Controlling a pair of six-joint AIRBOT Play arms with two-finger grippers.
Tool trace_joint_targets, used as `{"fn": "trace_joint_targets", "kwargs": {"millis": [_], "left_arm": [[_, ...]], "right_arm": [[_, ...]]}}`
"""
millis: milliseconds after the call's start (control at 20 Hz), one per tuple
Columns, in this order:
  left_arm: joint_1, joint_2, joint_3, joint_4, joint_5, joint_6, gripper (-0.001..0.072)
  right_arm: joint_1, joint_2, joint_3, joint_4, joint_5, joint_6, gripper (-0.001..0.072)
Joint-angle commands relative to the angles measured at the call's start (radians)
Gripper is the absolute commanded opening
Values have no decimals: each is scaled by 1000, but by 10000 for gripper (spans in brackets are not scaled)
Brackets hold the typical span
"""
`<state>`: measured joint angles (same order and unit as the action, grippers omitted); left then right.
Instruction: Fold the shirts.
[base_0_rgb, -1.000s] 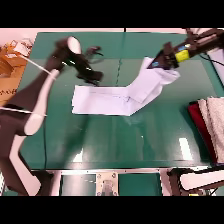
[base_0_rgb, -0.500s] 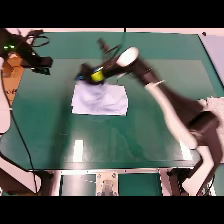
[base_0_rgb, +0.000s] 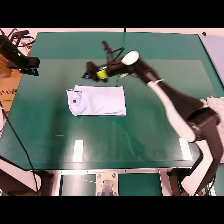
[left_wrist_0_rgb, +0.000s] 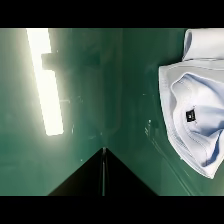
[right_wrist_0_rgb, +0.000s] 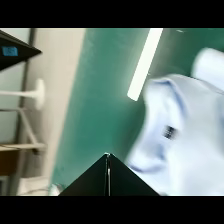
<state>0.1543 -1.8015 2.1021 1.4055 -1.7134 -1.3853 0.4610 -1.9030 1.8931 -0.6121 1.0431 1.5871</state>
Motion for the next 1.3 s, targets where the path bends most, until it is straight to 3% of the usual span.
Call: {"fn": "trace_joint_targets", "kwargs": {"millis": [0,100,150,200,250,400,550,750,800,900,1250], "left_arm": [[5,1,1,0,-1,2,24],[5,1,1,0,0,1,25],[5,1,1,0,0,-2,24],[5,1,1,0,2,-2,25],[5,1,1,0,2,-2,25],[5,1,1,1,4,-2,25],[5,1,1,1,4,-2,25],[5,1,1,0,3,-2,24],[5,1,1,0,3,-2,25],[5,1,1,0,3,-2,25],[5,1,1,0,-1,-2,25]], "right_arm": [[-176,103,-24,-338,267,78,13],[-255,145,-106,-488,290,124,16],[-283,145,-153,-482,295,127,142],[-301,145,-211,-467,289,127,435],[-307,144,-277,-462,267,126,584],[-295,138,-452,-404,126,106,584],[-272,109,-544,-193,19,-9,584],[-204,45,-545,-19,-15,-100,578],[-185,39,-545,10,-30,-108,517],[-161,39,-526,57,-44,-134,14],[-235,186,-292,93,20,-120,14]]}}
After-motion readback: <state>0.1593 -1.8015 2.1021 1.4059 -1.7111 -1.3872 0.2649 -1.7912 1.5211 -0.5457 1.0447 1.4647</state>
